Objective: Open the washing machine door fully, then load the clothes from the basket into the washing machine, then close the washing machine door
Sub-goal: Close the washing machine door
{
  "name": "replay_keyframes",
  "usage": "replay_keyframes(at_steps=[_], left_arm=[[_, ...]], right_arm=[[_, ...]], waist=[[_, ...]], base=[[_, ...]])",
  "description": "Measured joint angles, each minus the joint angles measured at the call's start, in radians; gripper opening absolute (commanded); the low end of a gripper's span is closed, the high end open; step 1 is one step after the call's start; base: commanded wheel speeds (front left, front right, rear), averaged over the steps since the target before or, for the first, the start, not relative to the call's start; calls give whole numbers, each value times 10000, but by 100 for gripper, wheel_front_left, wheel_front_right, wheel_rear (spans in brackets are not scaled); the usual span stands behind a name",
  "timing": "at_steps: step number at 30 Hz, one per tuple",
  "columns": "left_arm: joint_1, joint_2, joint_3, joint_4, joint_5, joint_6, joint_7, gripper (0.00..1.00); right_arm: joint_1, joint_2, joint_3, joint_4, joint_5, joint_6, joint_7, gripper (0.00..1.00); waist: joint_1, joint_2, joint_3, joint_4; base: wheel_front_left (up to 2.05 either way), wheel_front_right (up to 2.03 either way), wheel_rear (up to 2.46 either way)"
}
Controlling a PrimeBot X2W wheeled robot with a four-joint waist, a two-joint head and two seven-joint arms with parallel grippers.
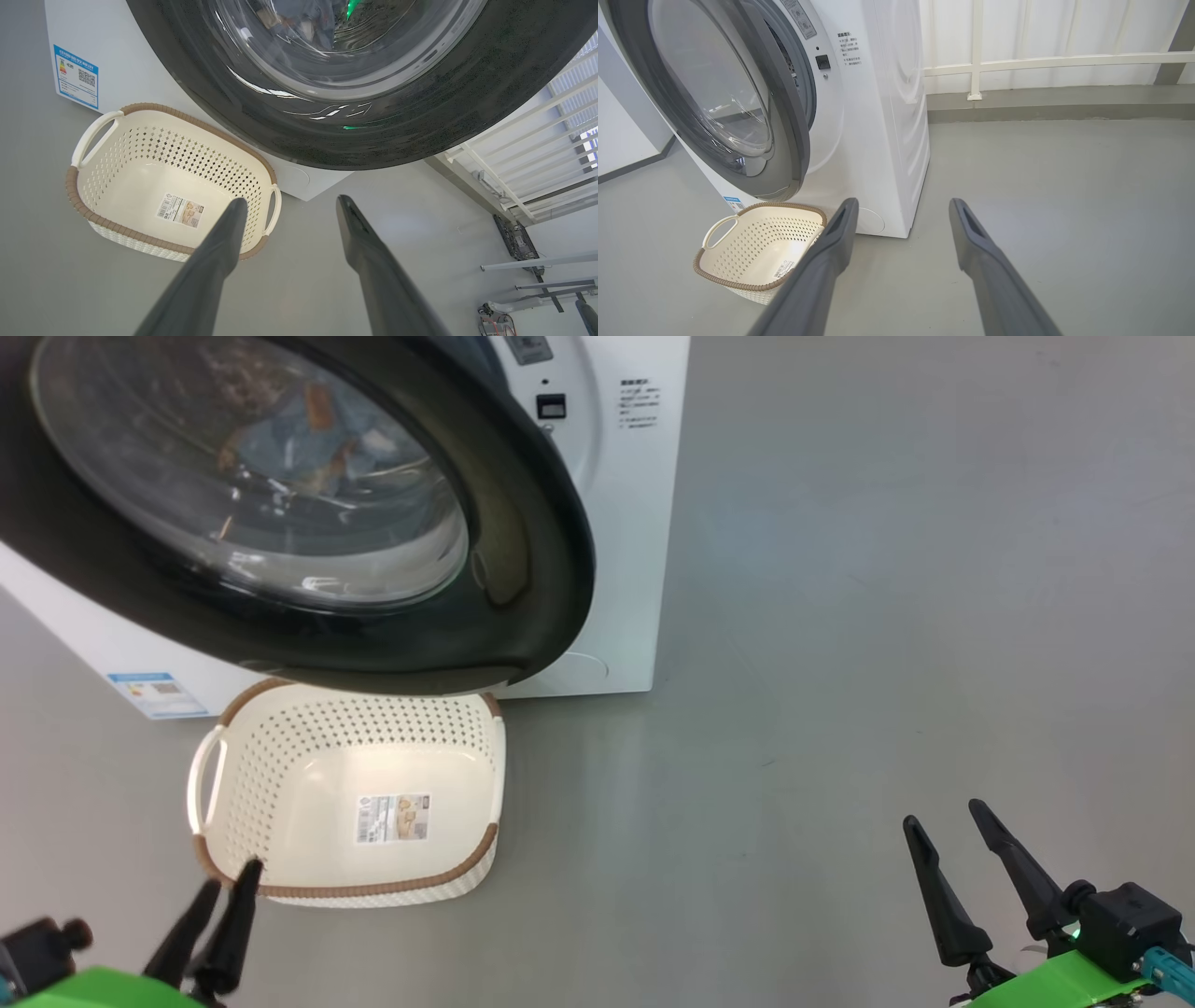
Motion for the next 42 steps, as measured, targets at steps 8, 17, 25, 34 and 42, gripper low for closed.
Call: replay_keyframes(at_steps=[8, 17, 25, 34, 42], left_arm=[[85, -12, -477, 662, 546, -2, -571, 100], [668, -1279, 1965, 779, 3916, -2, -654, 100], [1419, -2633, 4245, 272, 7486, -4, -654, 100], [1904, -3893, 5545, -562, 9931, -4, -656, 100], [2085, -4159, 5728, -462, 10307, -4, -654, 100]], right_arm=[[7, -4, -46, -12, 44, 0, 0, 100], [209, 29, -127, -19, 44, 0, 0, 100], [229, 36, -230, -25, 44, 0, 0, 100], [350, 42, -267, -13, 46, 0, 0, 100], [350, 48, -265, -6, 56, 0, 0, 100]], waist=[[0, 0, -86, -301], [0, 0, -180, -427], [0, 0, -234, -443], [0, 0, -275, -391], [0, 0, -293, -339]], base=[[0, 0, 0], [0, 0, 0], [0, 0, 0], [0, 0, 0], [0, 0, 0]])
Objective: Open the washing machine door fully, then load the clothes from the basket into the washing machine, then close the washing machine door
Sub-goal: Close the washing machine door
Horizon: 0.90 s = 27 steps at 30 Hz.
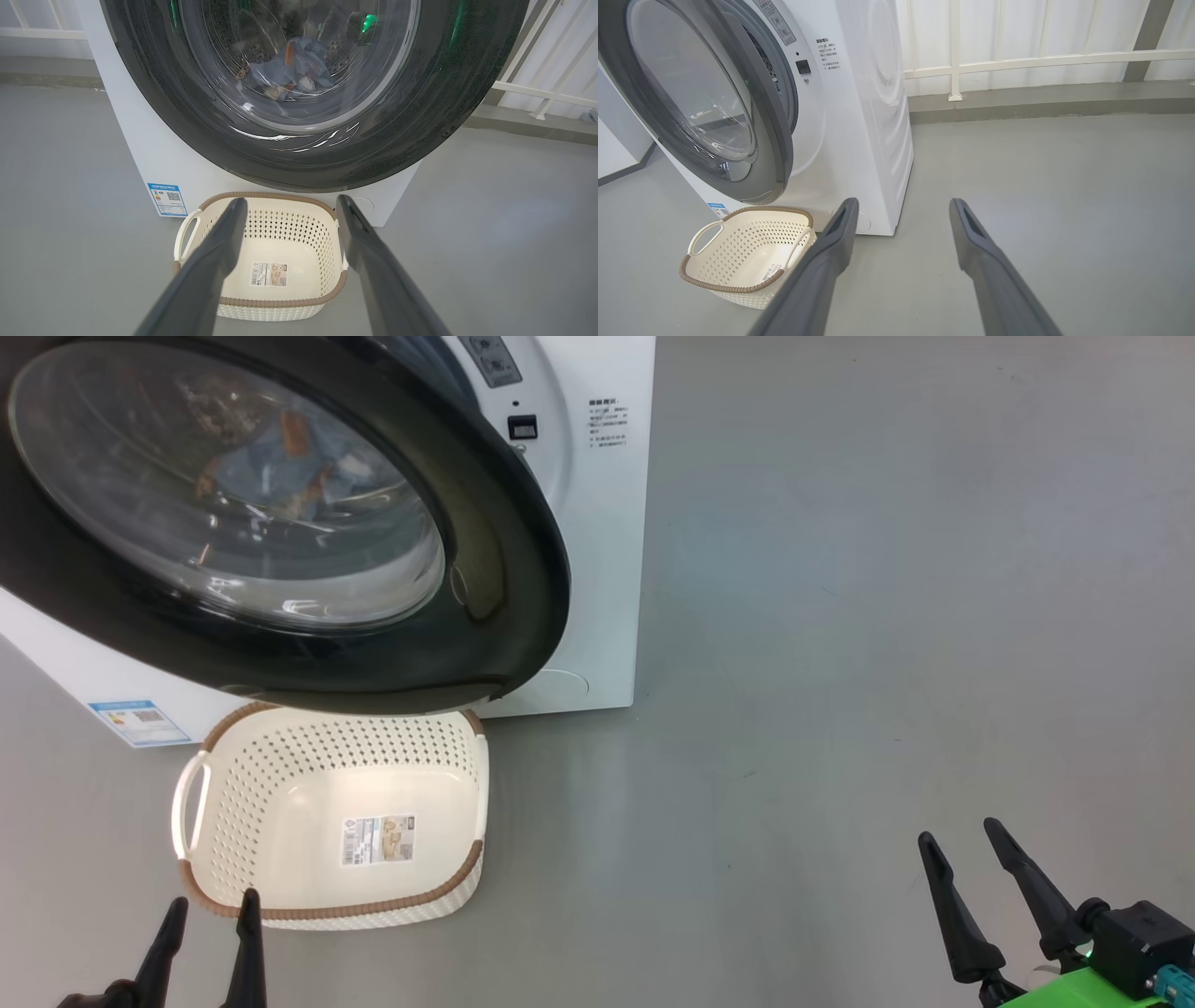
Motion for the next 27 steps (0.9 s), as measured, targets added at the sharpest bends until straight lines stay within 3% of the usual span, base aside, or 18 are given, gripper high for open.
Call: replay_keyframes(at_steps=[7, 8, 10, 11, 27], left_arm=[[-5, -13, -36, -6, -2, 0, -2, 100], [-10, -31, -50, -8, -2, 0, -2, 100], [-24, -92, -109, -31, -2, 0, 0, 100], [-24, -92, -109, -31, -2, 0, 0, 100], [-368, -449, -376, -445, -4, 0, -2, 100]], right_arm=[[-91, 88, 86, 2, 38, 0, 0, 100], [-184, 104, 130, 17, 84, 0, 0, 85], [-455, 125, 265, 48, 205, 0, 0, 11], [-455, 125, 265, 48, 205, 0, 0, 0], [-3908, 291, 2209, 700, 458, 0, 0, 0]], waist=[[0, 0, -2, 94], [0, 1, 1, 124], [0, 0, 5, 209], [0, 0, 5, 209], [0, 0, 304, 1248]], base=[[0, 0, 0], [0, 0, 0], [0, 0, 0], [0, 0, 0], [0, 0, 0]])
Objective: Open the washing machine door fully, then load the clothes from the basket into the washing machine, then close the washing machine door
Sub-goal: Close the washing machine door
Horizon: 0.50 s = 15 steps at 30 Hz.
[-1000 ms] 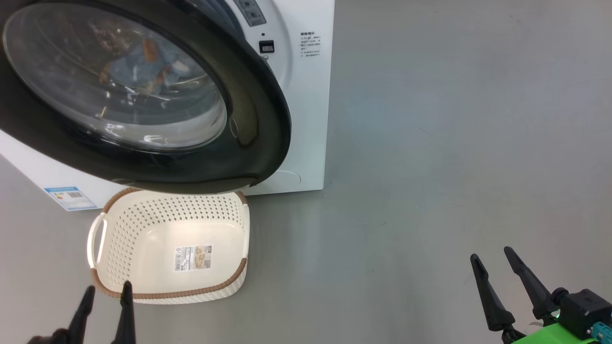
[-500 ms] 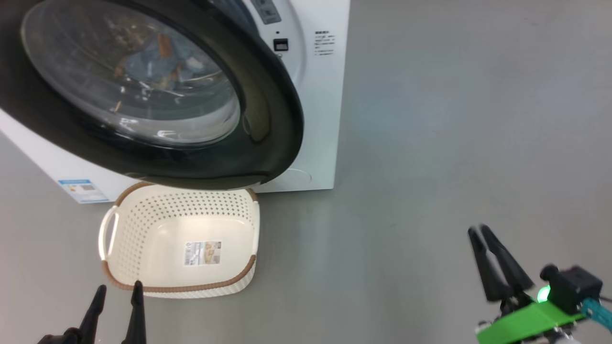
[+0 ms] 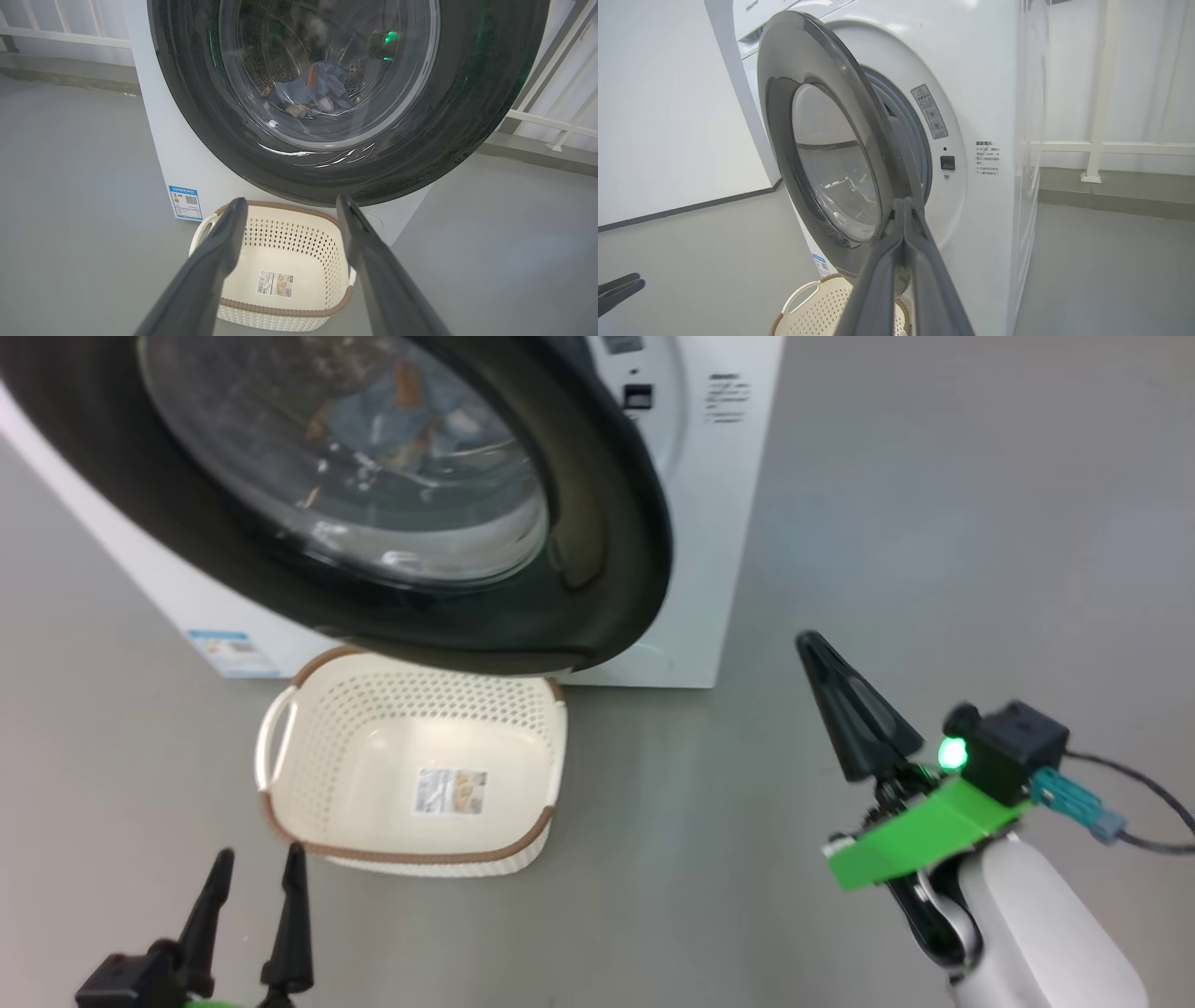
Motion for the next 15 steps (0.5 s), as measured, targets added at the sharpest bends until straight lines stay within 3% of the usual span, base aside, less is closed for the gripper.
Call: replay_keyframes(at_steps=[7, 15], left_arm=[[-352, -86, -182, -15, 0, 0, 0, 100], [-898, -171, -422, -29, -2, 0, 0, 100]], right_arm=[[-1443, 52, 922, 1051, 270, 0, 0, 0], [-2480, 127, 918, 1990, 418, 0, 0, 0]], waist=[[0, 0, 353, 689], [0, 0, 913, 1163]], base=[[0, 0, 0], [0, 0, 0]])
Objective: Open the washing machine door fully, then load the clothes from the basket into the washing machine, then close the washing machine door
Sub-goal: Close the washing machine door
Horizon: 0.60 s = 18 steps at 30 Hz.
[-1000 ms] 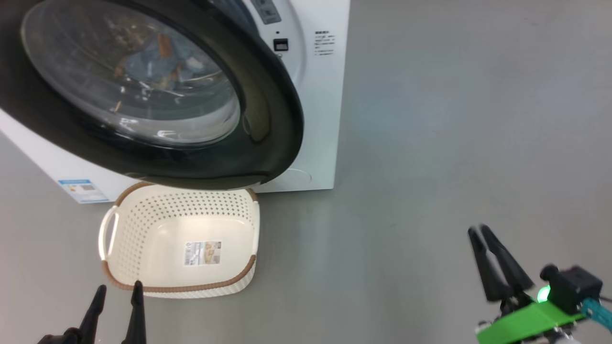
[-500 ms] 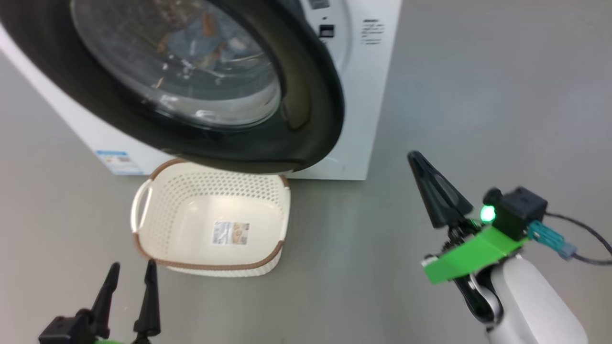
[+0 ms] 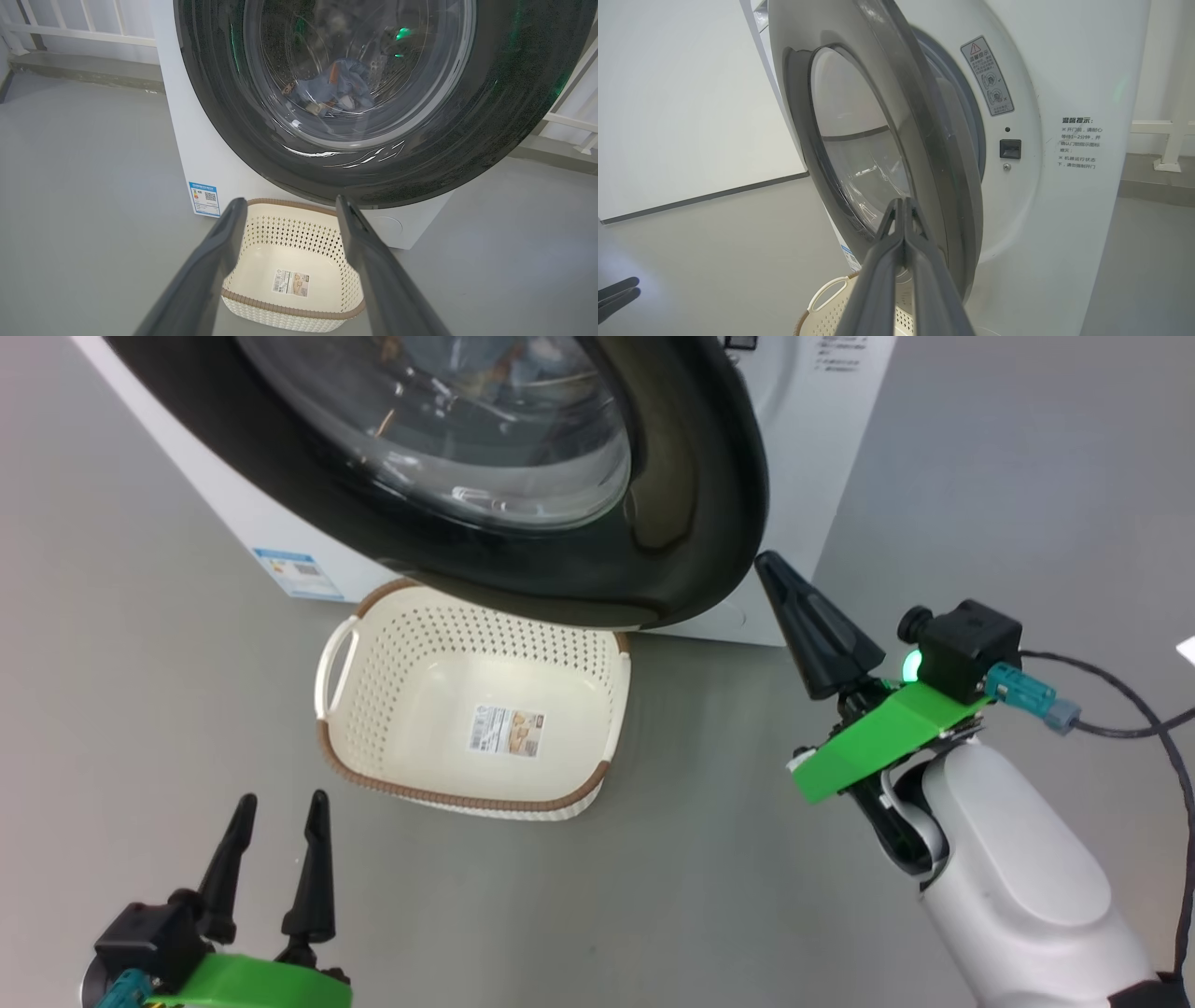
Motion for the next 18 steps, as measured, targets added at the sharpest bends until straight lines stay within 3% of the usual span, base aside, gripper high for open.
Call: replay_keyframes(at_steps=[18], left_arm=[[-680, -201, -483, -96, -36, 0, 0, 100]], right_arm=[[-1441, 61, -593, 1034, 0, 0, 0, 0]], waist=[[0, 0, 990, 728]], base=[[0, 0, 0]])
